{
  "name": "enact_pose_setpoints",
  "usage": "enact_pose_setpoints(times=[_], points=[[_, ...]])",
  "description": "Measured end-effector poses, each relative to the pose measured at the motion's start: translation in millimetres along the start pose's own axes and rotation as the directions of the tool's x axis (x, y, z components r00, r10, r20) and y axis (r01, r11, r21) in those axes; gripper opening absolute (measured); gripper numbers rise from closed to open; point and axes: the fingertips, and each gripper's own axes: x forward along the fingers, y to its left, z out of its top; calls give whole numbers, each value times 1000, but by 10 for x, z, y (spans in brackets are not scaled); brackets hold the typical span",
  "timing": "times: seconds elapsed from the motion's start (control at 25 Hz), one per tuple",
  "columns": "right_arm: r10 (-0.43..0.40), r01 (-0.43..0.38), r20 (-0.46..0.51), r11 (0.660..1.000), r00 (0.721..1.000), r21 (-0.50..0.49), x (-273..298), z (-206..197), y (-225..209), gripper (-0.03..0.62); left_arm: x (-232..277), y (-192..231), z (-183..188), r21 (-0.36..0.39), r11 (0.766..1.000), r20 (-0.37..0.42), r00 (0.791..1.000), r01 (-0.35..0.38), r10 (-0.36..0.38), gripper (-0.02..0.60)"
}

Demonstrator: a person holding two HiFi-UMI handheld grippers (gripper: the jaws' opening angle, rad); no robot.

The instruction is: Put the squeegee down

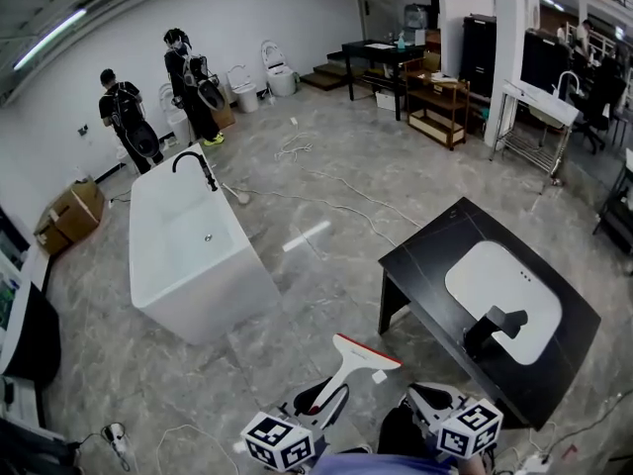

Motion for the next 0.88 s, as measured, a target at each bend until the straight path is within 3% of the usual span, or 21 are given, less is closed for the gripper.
enact_pose_setpoints(times=[0.44, 0.68, 0.88], points=[[17, -16, 15, 1000, 1000, -13, 232, 689, -1091, 17, 1555, 3, 754, 71, 992, 2, 995, 104, -104, 114], [45, -45, 32, 999, 998, 2, 344, 916, -1407, 17, 1993, 191, 1136, 86, 992, 20, 996, 90, -92, 114], [67, -66, 43, 998, 997, -9, 357, 1045, -1501, 17, 2336, 338, 1351, 139, 988, 10, 997, 71, -73, 114]])
